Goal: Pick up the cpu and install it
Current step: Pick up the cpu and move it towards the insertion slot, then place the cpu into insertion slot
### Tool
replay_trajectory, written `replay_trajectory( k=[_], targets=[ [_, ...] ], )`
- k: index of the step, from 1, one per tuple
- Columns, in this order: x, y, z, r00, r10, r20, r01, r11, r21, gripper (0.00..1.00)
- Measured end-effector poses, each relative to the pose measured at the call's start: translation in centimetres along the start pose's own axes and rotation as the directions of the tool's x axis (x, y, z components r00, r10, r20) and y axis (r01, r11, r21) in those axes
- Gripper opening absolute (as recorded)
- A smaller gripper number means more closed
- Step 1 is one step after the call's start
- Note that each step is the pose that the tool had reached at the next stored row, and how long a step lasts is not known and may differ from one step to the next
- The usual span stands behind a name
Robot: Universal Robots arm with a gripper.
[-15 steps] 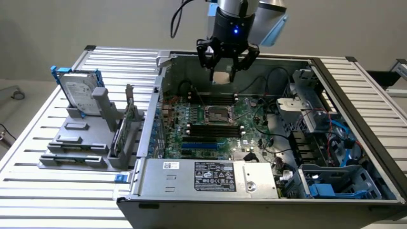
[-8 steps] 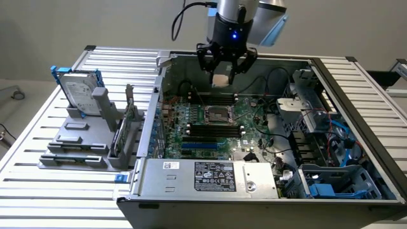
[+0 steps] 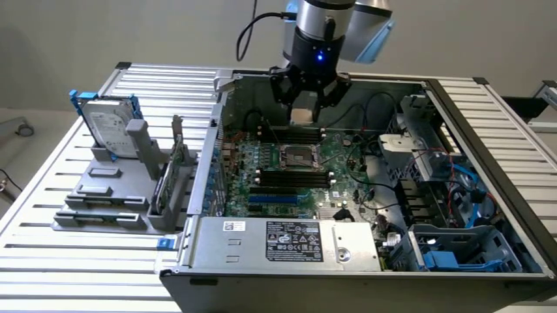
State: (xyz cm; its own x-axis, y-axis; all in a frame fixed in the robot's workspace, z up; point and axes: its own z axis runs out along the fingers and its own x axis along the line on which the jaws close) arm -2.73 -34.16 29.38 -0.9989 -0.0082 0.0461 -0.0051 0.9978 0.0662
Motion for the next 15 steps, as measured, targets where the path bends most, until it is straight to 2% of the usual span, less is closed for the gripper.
replay_trajectory(
  k=[4, 15],
  targets=[
    [-0.06, -0.04, 0.59, 1.0, 0.001, -0.0001, -0.001, 0.9999, 0.0157, 0.55],
    [-0.09, -0.04, 0.66, 1.0, 0.001, -0.0004, -0.001, 0.9999, 0.0168, 0.55]
  ],
)
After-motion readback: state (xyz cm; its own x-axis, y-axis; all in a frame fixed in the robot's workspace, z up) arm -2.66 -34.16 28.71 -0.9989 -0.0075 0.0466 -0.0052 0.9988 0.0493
